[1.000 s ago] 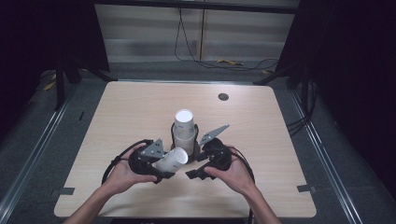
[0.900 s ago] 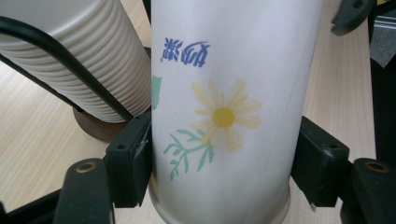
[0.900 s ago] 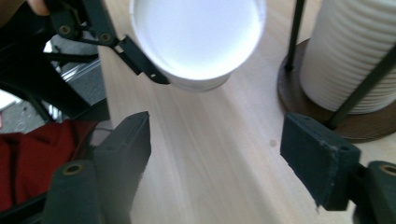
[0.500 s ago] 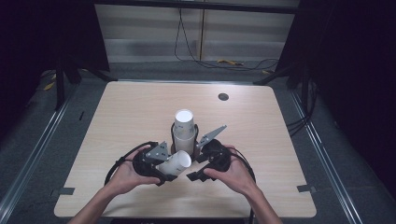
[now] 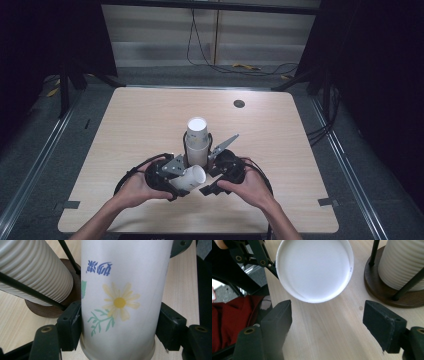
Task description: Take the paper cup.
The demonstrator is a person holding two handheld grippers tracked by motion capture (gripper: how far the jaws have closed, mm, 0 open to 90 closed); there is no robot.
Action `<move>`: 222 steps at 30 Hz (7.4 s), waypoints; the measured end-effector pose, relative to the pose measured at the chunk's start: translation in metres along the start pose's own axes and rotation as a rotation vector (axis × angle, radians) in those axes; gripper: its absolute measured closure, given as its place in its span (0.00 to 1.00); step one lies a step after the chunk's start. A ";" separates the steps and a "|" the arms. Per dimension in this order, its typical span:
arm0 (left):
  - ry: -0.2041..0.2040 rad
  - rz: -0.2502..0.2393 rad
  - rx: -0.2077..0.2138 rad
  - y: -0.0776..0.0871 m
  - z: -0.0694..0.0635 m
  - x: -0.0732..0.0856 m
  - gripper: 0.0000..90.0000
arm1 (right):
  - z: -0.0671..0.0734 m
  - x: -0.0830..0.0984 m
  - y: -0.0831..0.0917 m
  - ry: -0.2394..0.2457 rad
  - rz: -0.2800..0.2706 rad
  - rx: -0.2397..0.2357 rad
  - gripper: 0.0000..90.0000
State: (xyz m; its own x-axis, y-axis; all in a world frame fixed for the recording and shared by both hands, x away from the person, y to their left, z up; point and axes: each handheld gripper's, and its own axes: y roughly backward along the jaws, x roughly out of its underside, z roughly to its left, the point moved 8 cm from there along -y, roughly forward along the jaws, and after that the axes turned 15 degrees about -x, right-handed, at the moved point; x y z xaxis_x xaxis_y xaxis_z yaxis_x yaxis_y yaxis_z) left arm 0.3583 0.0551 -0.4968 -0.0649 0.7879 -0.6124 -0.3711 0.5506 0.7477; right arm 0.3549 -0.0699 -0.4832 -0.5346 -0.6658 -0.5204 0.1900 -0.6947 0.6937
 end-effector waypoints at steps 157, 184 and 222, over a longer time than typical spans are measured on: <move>0.393 -0.420 0.012 0.036 0.030 0.004 0.17 | -0.003 -0.005 0.016 0.055 -0.203 -0.073 0.40; 0.424 -0.474 0.033 0.040 0.026 -0.003 0.17 | 0.007 -0.014 0.021 0.146 -0.322 -0.124 0.41; 0.403 -0.525 0.072 0.040 0.018 -0.016 0.17 | 0.022 -0.022 0.021 0.221 -0.393 -0.192 0.41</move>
State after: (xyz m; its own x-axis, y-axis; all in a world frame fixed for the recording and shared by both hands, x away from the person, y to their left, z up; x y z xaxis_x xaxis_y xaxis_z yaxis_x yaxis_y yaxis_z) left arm 0.3610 0.0694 -0.4530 -0.2393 0.2527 -0.9375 -0.3858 0.8613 0.3306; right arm 0.3525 -0.0633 -0.4461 -0.4125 -0.3704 -0.8323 0.1683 -0.9289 0.3300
